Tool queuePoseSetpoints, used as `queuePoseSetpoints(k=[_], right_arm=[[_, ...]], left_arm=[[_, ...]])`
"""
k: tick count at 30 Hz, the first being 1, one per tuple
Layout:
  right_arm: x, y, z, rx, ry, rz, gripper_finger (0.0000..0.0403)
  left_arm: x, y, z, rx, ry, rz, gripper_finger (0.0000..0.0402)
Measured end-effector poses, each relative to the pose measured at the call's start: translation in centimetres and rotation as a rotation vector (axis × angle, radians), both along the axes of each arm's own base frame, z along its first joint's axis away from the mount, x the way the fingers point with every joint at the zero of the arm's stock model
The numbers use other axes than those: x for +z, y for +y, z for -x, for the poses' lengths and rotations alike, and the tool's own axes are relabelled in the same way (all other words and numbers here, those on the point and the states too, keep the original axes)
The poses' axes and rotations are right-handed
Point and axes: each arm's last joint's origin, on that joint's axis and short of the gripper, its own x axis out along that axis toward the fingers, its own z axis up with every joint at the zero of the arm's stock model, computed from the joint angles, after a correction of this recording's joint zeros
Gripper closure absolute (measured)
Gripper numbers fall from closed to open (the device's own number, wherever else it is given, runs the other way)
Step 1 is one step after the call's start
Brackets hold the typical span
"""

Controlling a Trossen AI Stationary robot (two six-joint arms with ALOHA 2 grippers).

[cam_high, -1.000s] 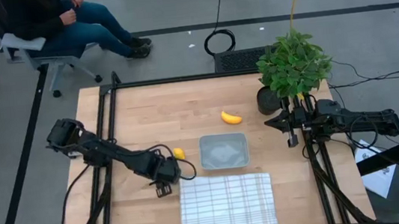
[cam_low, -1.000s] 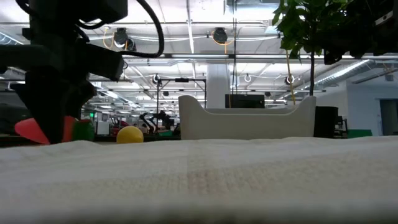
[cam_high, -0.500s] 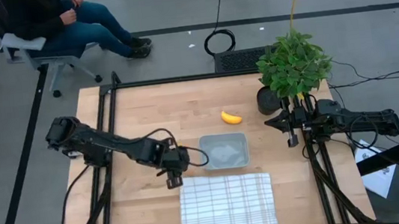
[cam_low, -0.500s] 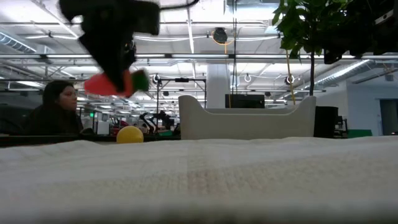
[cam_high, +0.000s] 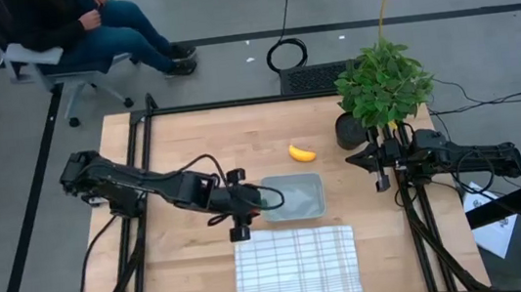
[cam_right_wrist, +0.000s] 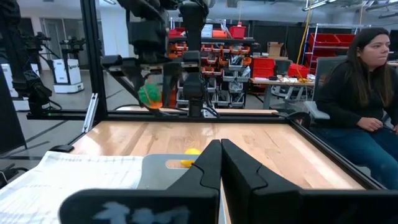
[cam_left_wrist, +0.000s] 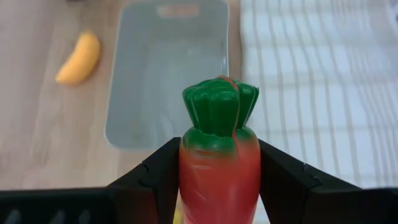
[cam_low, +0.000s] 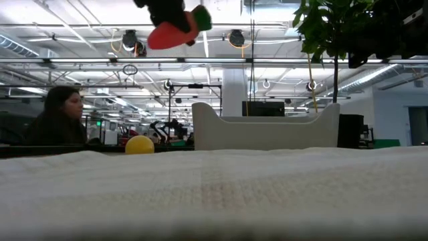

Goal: Pick and placing Produce into tupperware
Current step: Put the carrot into the gray bin

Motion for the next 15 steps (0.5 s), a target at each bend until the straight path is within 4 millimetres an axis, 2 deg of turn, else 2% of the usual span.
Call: queuePoseSetpoints(k=[7,15], right_arm=[[0.0,0.0,0.0,0.002,0.000,-0.030,0.0403],[0.0,0.0,0.0,0.001,0.000,-0.030,0.0403]], left_arm=[[0.5,0.9,-0.9,0.029,-0.085,0.029,0.0222],[-0.1,2.8,-2.4,0.086,-0.115,0.109,0.0222]])
